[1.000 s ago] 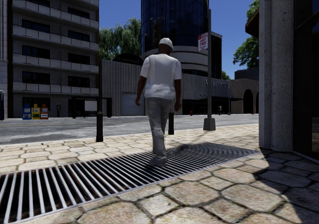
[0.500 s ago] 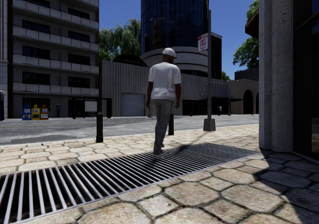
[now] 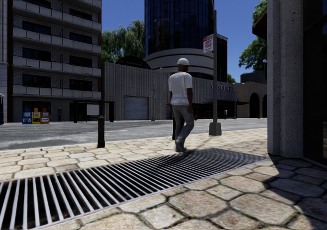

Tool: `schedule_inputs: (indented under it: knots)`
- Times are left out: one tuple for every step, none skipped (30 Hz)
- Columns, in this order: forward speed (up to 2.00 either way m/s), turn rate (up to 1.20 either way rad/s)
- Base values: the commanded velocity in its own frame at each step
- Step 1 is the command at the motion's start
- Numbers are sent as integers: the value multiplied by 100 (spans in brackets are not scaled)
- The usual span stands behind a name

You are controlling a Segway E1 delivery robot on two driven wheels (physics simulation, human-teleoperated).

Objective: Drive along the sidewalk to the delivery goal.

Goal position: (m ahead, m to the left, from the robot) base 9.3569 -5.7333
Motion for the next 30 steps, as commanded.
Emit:
schedule_inputs:
  knots:
    - [81,0]
    - [82,0]
    - [82,0]
    - [82,0]
    - [82,0]
    - [82,0]
    - [82,0]
    - [82,0]
    - [82,0]
    - [82,0]
    - [82,0]
    - [82,0]
    - [82,0]
    - [82,0]
    - [82,0]
    - [83,0]
    - [83,0]
    - [83,0]
    - [84,0]
    - [84,0]
    - [85,0]
    - [85,0]
    - [86,0]
    - [87,0]
    - [87,0]
    - [90,0]
    - [91,0]
    - [92,0]
    - [93,0]
    - [93,0]
